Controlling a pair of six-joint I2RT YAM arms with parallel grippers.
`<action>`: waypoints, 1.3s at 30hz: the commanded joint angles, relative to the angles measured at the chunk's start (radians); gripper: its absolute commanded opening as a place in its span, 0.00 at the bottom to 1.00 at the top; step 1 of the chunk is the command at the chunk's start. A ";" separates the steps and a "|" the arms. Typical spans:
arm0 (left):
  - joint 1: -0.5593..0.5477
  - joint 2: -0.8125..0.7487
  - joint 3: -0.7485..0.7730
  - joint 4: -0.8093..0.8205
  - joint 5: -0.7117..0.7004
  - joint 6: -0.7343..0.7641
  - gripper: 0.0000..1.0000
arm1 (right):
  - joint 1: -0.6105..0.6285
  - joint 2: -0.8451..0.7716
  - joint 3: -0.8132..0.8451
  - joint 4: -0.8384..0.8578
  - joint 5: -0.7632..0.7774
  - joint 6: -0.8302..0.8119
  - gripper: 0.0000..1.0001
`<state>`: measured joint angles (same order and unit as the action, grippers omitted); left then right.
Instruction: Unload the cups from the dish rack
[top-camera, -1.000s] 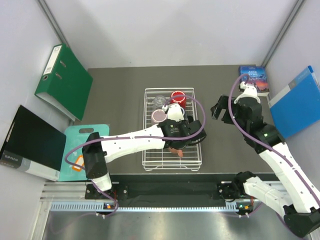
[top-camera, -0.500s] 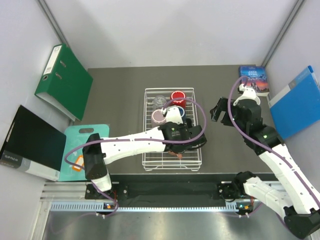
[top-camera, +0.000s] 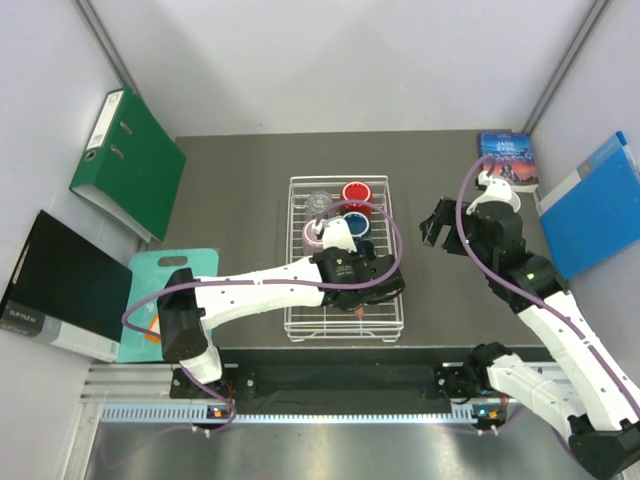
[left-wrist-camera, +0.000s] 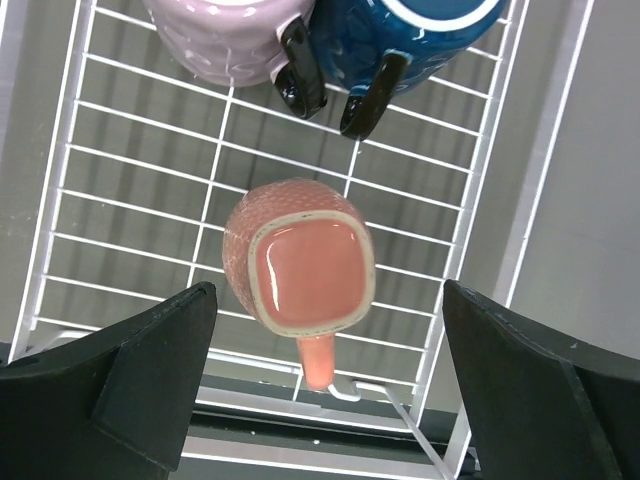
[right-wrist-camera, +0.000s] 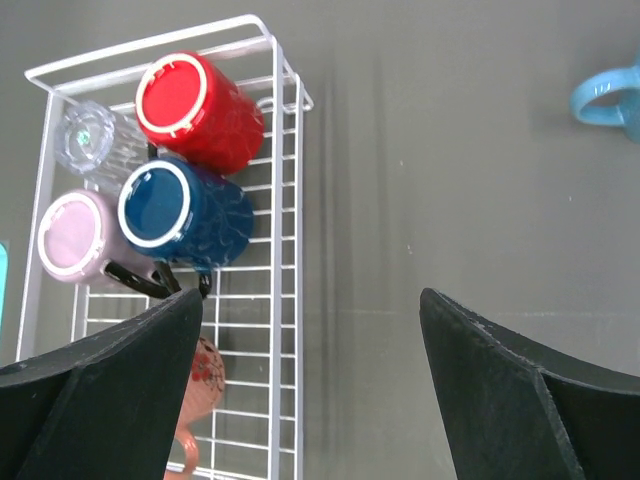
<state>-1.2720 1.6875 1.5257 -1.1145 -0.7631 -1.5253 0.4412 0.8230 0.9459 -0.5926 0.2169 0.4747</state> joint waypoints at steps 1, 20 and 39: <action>0.022 -0.006 -0.030 0.028 0.019 -0.030 0.99 | 0.011 -0.028 -0.007 0.016 -0.005 0.004 0.89; 0.091 0.086 -0.091 0.194 0.108 0.085 0.85 | 0.011 -0.042 -0.021 -0.001 -0.001 -0.007 0.90; 0.080 -0.149 -0.093 0.278 0.165 0.356 0.00 | 0.011 -0.033 0.048 -0.019 0.070 -0.018 0.90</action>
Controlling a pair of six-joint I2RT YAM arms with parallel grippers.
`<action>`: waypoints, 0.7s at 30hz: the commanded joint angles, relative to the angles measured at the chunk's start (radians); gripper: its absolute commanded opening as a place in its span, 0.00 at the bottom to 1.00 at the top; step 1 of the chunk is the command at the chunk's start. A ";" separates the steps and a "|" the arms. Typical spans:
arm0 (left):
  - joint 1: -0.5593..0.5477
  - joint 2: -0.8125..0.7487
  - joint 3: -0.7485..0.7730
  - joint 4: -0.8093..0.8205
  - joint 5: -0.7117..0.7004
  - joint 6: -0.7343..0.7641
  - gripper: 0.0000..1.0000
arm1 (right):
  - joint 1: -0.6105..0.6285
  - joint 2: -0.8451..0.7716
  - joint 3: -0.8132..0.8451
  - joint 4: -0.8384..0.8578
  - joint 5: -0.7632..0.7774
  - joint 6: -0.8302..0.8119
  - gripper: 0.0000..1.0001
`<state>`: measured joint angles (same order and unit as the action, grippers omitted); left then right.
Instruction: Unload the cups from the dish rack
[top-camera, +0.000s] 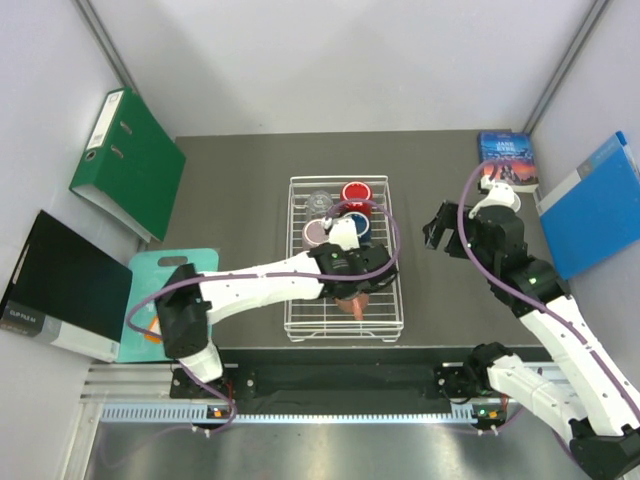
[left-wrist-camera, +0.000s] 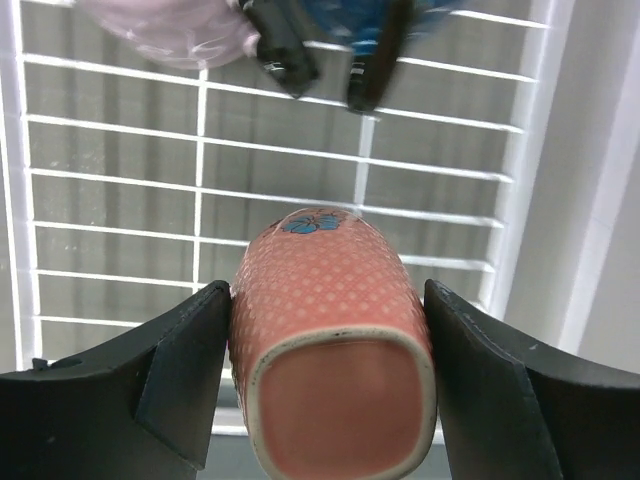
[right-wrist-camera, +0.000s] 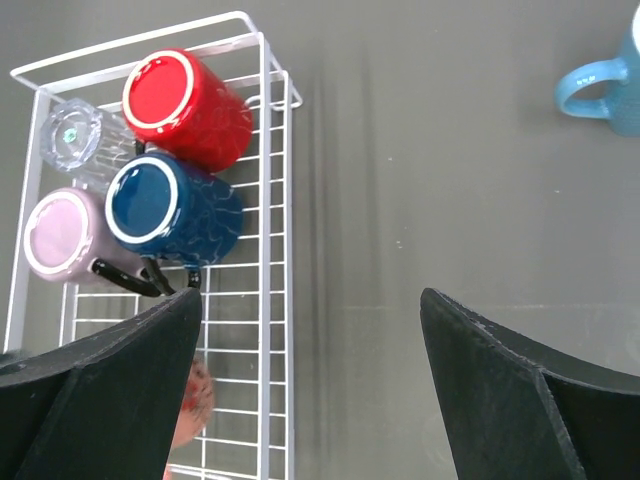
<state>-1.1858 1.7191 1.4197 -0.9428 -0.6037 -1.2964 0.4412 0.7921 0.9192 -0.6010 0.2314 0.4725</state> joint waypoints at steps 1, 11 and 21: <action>-0.006 -0.209 -0.017 0.148 0.013 0.187 0.00 | 0.011 0.001 0.081 -0.014 0.068 -0.018 0.90; 0.122 -0.605 -0.332 0.714 0.337 0.396 0.00 | 0.010 -0.019 0.073 0.012 0.055 0.015 0.85; 0.390 -0.705 -0.646 1.458 0.944 0.286 0.00 | 0.007 -0.090 -0.008 0.322 -0.487 0.229 0.78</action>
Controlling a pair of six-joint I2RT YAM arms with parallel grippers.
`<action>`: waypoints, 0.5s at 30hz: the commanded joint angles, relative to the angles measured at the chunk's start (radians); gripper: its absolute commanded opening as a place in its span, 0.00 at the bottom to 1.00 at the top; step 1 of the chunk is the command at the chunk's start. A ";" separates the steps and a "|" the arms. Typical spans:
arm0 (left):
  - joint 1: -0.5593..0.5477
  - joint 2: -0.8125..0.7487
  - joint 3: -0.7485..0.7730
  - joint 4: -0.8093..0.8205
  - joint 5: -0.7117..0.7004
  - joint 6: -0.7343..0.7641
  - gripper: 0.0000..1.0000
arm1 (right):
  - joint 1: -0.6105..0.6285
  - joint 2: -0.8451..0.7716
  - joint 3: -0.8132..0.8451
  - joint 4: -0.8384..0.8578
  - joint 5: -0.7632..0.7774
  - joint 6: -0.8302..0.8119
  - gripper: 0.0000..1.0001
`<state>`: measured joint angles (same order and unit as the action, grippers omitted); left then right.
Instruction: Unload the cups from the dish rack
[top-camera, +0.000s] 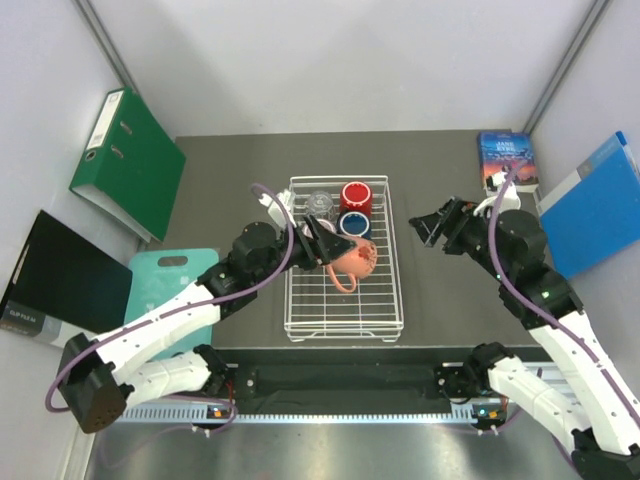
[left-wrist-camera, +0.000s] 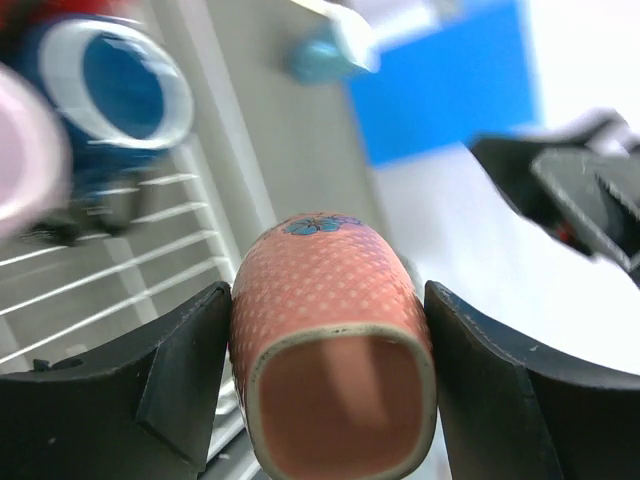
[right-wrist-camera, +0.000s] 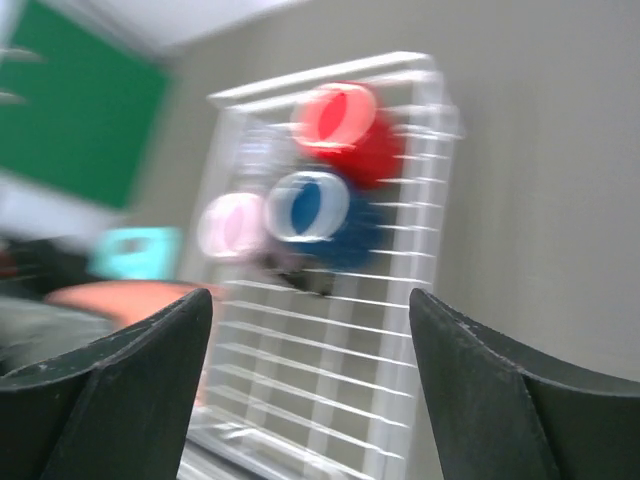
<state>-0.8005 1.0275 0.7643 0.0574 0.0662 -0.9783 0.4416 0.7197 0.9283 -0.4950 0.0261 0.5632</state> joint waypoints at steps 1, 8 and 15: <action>0.004 -0.004 0.000 0.505 0.277 -0.036 0.00 | 0.006 -0.023 -0.037 0.258 -0.314 0.179 0.74; 0.004 0.062 -0.028 0.633 0.248 -0.066 0.00 | 0.006 -0.078 -0.181 0.545 -0.466 0.398 0.55; 0.003 0.083 -0.026 0.633 0.213 -0.039 0.00 | 0.008 -0.089 -0.187 0.558 -0.476 0.422 0.54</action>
<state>-0.7994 1.1156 0.7265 0.5236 0.2905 -1.0191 0.4419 0.6533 0.7380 -0.0441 -0.4038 0.9390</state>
